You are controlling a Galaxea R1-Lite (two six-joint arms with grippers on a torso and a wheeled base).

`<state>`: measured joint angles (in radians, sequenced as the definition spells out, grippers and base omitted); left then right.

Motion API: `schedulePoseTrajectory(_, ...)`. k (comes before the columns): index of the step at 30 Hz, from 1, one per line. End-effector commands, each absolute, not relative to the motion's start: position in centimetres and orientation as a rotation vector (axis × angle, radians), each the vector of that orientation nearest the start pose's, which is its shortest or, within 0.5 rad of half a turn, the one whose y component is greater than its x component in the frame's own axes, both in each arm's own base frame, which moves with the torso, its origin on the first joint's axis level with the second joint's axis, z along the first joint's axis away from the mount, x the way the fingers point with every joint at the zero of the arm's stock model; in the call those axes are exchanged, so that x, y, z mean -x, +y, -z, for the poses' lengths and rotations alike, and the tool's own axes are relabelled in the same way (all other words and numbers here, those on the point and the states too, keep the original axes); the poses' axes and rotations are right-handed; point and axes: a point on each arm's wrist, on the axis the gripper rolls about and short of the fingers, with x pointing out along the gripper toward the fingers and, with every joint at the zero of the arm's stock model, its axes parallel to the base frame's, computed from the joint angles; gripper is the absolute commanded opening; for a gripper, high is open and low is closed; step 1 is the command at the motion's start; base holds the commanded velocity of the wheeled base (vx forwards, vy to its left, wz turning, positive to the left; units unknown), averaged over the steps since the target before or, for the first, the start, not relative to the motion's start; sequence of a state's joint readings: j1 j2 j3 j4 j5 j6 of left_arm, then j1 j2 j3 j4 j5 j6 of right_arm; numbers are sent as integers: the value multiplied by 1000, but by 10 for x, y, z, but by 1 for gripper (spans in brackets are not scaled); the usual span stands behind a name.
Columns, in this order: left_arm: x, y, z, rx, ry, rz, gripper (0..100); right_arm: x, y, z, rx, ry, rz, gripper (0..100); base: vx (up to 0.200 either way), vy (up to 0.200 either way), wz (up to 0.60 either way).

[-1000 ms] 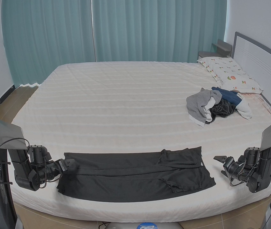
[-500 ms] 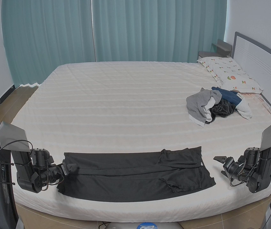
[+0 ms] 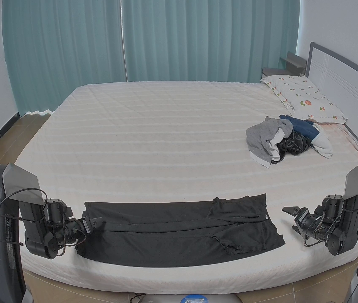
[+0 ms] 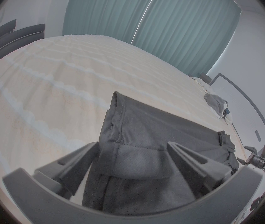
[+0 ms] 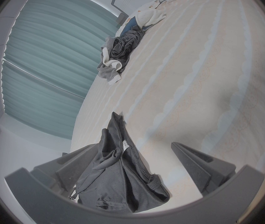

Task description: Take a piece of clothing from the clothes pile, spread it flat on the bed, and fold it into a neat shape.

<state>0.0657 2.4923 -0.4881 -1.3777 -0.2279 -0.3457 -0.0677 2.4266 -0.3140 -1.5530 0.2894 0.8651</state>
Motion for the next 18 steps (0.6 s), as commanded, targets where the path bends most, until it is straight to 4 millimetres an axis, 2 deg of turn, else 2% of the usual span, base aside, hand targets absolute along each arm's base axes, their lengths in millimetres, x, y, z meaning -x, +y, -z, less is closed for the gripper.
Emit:
schedulePoseTrajectory(1, -313, 16, 76, 421, 669, 46, 0, -288, -13, 45, -938, 606, 32, 100, 0, 0, 0)
schedulePoseTrajectory(8, -310, 16, 78, 414, 667, 49, 0, -287, -13, 46, -938, 608, 33, 100, 0, 0, 0)
schedulePoseTrajectory(18, -309, 16, 68, 453, 648, 33, 0, -287, -13, 46, -939, 608, 33, 100, 0, 0, 0)
